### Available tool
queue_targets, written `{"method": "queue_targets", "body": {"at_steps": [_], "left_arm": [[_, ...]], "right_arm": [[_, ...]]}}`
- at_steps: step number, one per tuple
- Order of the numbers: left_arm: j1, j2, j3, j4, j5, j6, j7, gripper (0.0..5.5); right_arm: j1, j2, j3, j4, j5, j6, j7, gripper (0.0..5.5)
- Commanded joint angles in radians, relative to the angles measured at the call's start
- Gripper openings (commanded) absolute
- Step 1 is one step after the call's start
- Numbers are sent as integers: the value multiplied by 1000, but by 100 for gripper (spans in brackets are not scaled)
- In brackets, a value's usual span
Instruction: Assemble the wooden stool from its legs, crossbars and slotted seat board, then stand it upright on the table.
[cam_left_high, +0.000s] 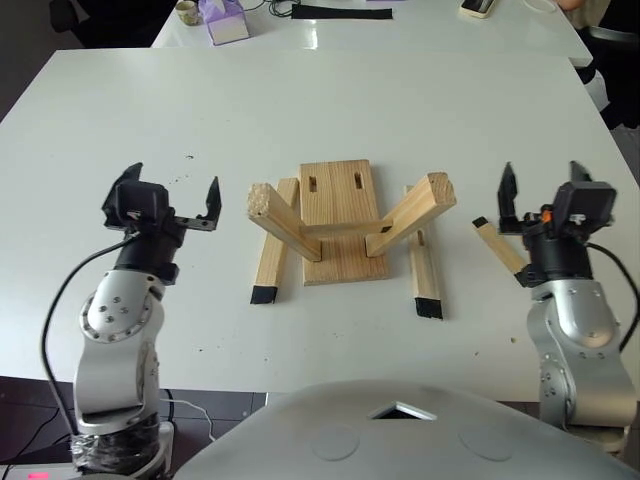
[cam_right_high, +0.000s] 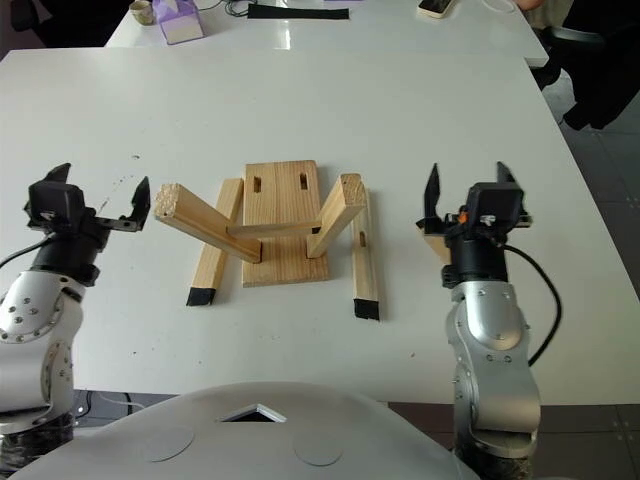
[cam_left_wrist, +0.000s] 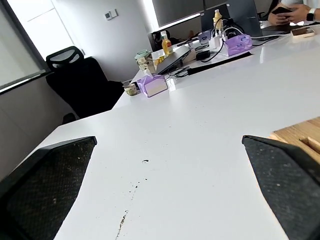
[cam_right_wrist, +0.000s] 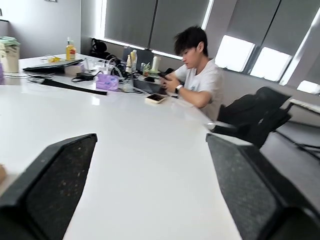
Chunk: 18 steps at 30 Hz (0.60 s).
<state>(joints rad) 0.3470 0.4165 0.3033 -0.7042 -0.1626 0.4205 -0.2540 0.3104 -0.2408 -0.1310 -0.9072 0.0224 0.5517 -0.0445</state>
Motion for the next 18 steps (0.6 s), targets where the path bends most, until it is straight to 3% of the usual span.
{"method": "queue_targets", "body": {"at_steps": [1, 5, 7, 11, 18], "left_arm": [[7, 19, -125, -125, -8, 58, -45, 540], [-51, -34, -404, -254, 29, 182, 7, 540], [-98, -70, -475, -256, 55, 234, 50, 540], [-116, -80, -395, -193, 96, 271, 85, 540], [-175, -17, -168, -43, 96, 200, 51, 540]], "right_arm": [[-83, 44, 167, -36, 27, 115, 26, 402], [-170, 169, 524, -17, 27, 233, 1, 402], [-207, 216, 582, -4, 32, 277, -8, 402], [-184, 208, 472, 8, 1, 293, -25, 402], [-53, 126, 135, 48, -16, 215, 2, 402]]}}
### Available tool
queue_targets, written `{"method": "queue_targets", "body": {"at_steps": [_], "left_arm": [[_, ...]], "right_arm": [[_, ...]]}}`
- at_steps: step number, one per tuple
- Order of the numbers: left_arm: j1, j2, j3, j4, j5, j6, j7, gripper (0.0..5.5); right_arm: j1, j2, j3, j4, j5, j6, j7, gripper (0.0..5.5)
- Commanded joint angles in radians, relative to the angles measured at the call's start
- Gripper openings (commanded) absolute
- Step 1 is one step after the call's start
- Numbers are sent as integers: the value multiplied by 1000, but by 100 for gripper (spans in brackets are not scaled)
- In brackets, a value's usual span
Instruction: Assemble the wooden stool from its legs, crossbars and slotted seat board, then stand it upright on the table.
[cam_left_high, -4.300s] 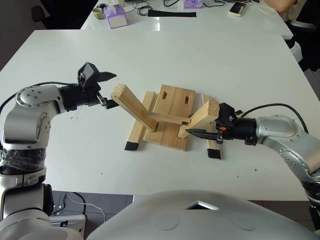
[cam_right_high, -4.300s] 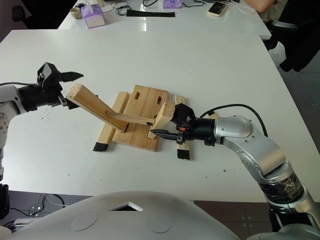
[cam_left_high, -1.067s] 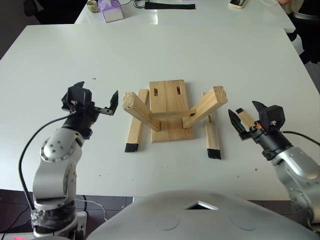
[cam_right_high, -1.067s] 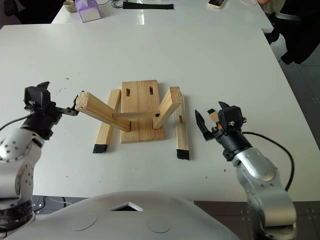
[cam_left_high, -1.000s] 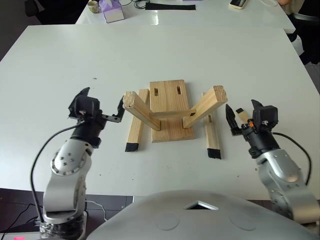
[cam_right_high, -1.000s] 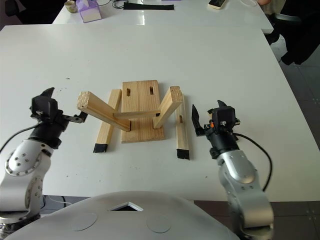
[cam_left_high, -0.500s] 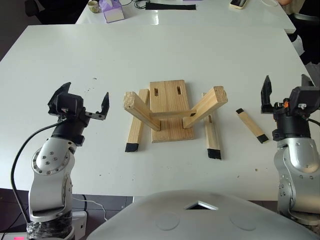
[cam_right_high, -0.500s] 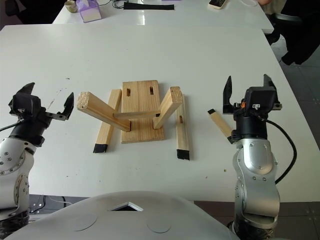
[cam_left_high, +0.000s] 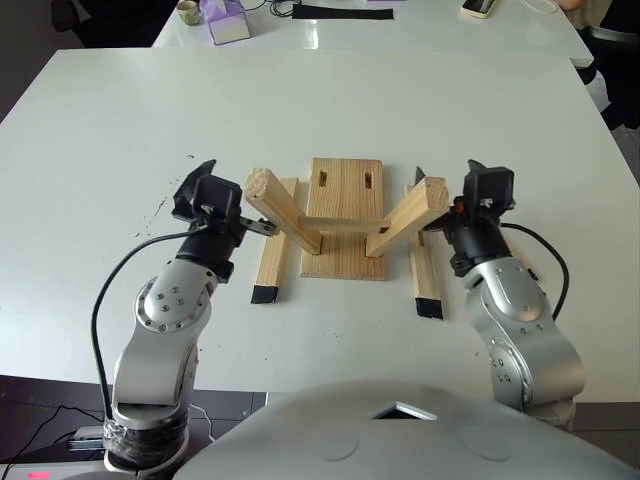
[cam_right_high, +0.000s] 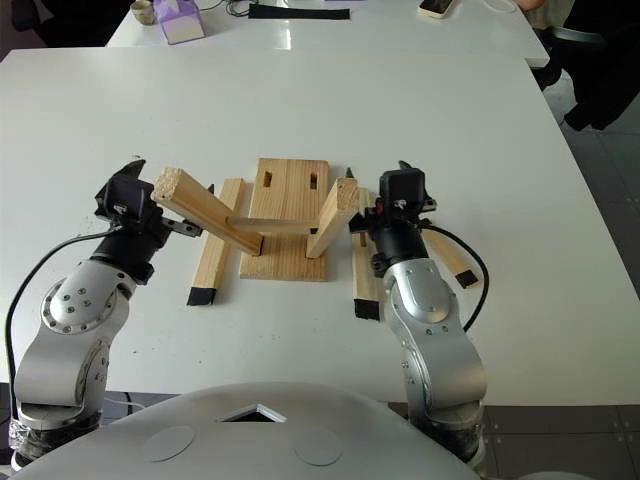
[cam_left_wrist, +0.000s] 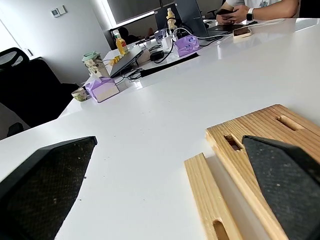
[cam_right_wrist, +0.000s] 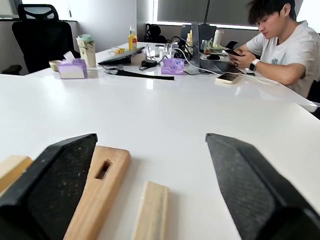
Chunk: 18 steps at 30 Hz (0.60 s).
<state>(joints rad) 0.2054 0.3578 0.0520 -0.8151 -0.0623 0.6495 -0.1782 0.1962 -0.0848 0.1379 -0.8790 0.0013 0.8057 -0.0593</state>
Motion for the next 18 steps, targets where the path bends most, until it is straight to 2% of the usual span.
{"method": "queue_targets", "body": {"at_steps": [1, 4, 6, 7, 8, 9, 11, 12, 13, 15, 18], "left_arm": [[-32, 57, 108, 85, -6, -43, -38, 540], [8, 104, 207, 125, -10, -96, -82, 540], [26, 134, 257, 149, 0, -138, -102, 540], [25, 147, 242, 139, 14, -195, -117, 540], [20, 146, 196, 99, 15, -246, -136, 540], [18, 127, 122, 40, 10, -260, -143, 540], [16, 78, -81, -70, 19, -264, -143, 540], [9, 62, -167, -101, 21, -263, -146, 540], [-13, 56, -230, -112, 11, -258, -164, 540], [-36, 56, -258, -109, -11, -234, -184, 540], [-6, 56, -209, -70, 4, -207, -167, 540]], "right_arm": [[82, -37, -190, 16, 6, -50, 20, 402], [132, -38, -365, -18, -4, -68, 3, 402], [194, -28, -387, -73, -38, -69, -15, 402], [219, -25, -338, -105, -65, -71, -25, 402], [218, -27, -232, -129, -96, -81, -36, 402], [176, -10, -74, -124, -118, -87, -46, 402], [22, 114, 259, -28, -120, -80, -57, 402], [-43, 180, 368, 18, -107, -70, -56, 402], [-92, 219, 429, 42, -109, -66, -56, 402], [-105, 259, 412, 39, -93, -36, -70, 402], [-53, 226, 315, 35, -91, -15, -76, 402]]}}
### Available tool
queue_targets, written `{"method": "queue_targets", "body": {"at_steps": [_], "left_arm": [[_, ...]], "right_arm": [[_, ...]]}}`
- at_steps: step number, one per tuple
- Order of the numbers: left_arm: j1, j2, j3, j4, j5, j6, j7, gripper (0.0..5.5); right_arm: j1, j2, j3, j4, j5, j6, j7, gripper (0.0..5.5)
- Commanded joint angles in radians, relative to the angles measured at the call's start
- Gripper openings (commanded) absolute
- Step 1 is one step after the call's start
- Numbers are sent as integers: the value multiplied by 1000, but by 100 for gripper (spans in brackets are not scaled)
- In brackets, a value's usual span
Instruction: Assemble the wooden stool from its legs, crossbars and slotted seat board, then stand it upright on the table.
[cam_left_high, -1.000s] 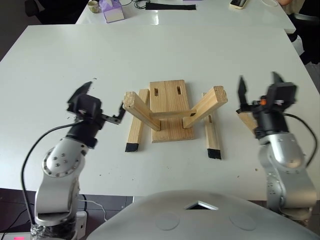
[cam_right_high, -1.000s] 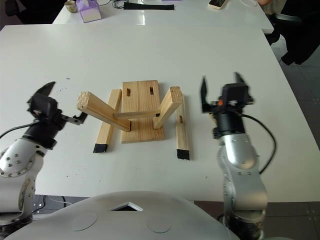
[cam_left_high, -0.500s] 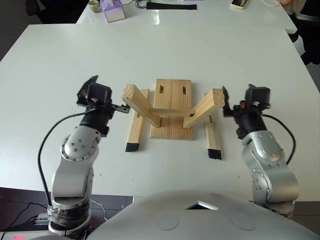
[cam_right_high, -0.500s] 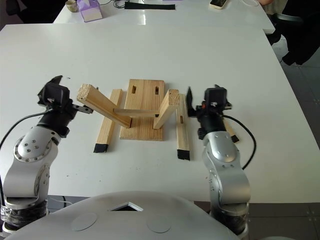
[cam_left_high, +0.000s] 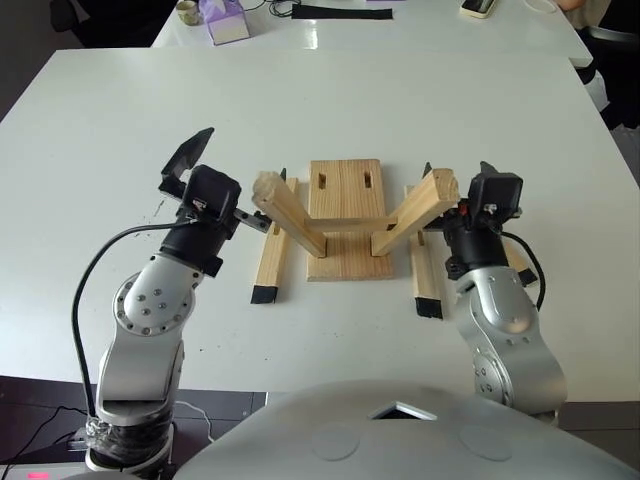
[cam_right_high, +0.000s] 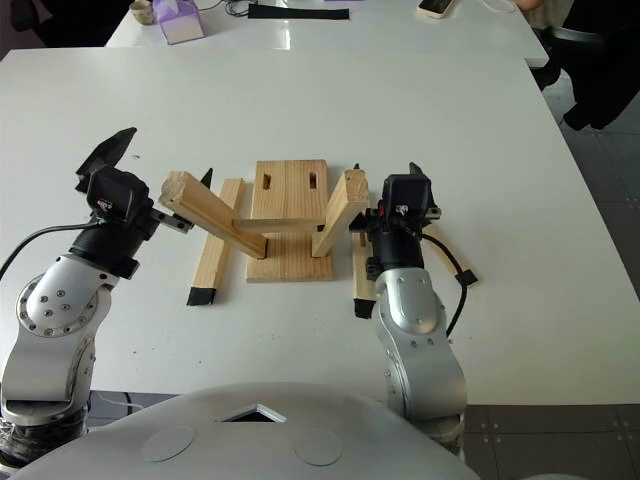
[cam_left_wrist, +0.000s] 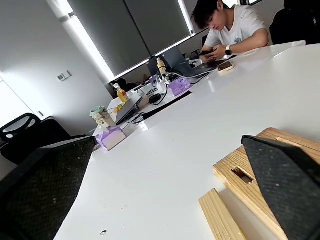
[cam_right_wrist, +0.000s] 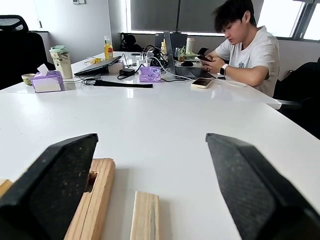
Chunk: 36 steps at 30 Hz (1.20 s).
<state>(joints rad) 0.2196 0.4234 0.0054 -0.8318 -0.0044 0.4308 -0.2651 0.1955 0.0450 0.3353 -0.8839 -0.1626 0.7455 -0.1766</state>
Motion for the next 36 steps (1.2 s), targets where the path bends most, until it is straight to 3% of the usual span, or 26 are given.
{"method": "queue_targets", "body": {"at_steps": [1, 10, 14, 18, 26, 36], "left_arm": [[-19, -15, -142, -32, -45, 23, -68, 540], [-102, -37, 18, 184, -1, -5, 7, 540], [-89, -21, -6, 325, 41, -99, -2, 540], [-32, -22, -79, 390, 75, -182, -32, 540], [23, 22, -138, 553, 179, -371, -37, 540], [30, 14, -91, 801, 217, -444, 29, 540]], "right_arm": [[-37, 75, 91, 38, 68, 46, 37, 402], [25, -71, -148, 125, 77, -61, 103, 402], [16, -148, -224, 252, 67, -174, 144, 402], [6, -175, -203, 360, 65, -238, 184, 402], [92, -225, -30, 471, -8, -340, 240, 402], [160, -310, -117, 629, -46, -495, 225, 402]]}}
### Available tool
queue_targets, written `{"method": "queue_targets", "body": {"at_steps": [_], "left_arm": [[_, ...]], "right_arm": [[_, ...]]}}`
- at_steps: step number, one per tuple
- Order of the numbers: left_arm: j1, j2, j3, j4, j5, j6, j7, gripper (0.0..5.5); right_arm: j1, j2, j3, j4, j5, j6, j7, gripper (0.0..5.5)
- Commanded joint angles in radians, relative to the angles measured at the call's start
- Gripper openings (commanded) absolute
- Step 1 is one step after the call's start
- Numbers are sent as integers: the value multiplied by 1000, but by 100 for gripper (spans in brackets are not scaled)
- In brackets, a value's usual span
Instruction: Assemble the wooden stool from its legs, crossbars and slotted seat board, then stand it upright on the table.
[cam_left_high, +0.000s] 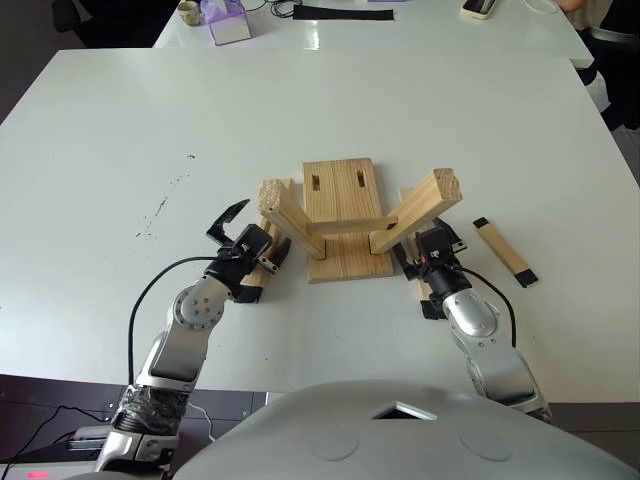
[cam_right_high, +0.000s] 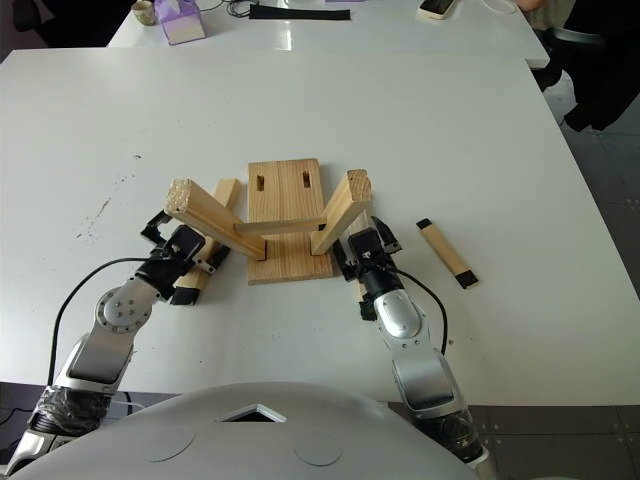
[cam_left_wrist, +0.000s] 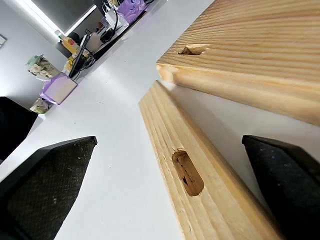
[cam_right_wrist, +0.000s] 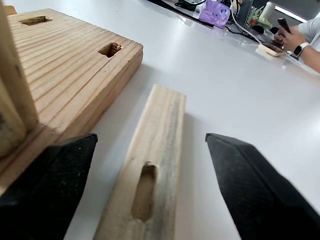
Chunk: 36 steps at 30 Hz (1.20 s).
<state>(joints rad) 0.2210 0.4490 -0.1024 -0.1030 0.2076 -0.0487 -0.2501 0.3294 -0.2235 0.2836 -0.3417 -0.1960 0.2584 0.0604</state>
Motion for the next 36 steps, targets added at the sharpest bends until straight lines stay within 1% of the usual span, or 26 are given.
{"method": "queue_targets", "body": {"at_steps": [1, 5, 10, 14, 17, 20, 23, 26, 30, 32, 34, 36], "left_arm": [[29, -13, 20, 78, 2, 34, 16, 540], [38, -6, 42, 87, -10, 36, 9, 540], [84, 53, 95, 100, -18, 16, -20, 540], [66, 105, 146, 181, -33, -23, -30, 540], [51, 109, 146, 196, -53, -67, -43, 540], [41, 86, 127, 136, -95, -94, -77, 540], [16, 64, 120, 45, -137, -82, -101, 540], [-76, 39, 131, -33, -170, -20, -103, 540], [-245, 18, 133, -51, -181, 41, -94, 540], [-315, 14, 127, -52, -190, 48, -108, 540], [-360, 9, 108, -53, -200, 49, -135, 540], [-366, 5, 70, -47, -184, 10, -160, 540]], "right_arm": [[30, -46, -81, 98, -13, -20, -15, 402], [73, -64, -149, 148, -2, -76, -24, 402], [130, -71, -203, 179, 0, -128, -32, 402], [149, -64, -229, 200, -11, -156, -48, 402], [141, -57, -234, 195, -7, -161, -48, 402], [125, -63, -235, 144, 1, -149, -20, 402], [121, -90, -244, 50, 25, -123, 44, 402], [128, -150, -257, -78, 54, -76, 152, 402], [143, -267, -247, -224, 80, 6, 322, 402], [169, -347, -230, -300, 107, 37, 432, 402], [197, -422, -221, -371, 146, 67, 539, 402], [194, -461, -211, -420, 200, 106, 612, 402]]}}
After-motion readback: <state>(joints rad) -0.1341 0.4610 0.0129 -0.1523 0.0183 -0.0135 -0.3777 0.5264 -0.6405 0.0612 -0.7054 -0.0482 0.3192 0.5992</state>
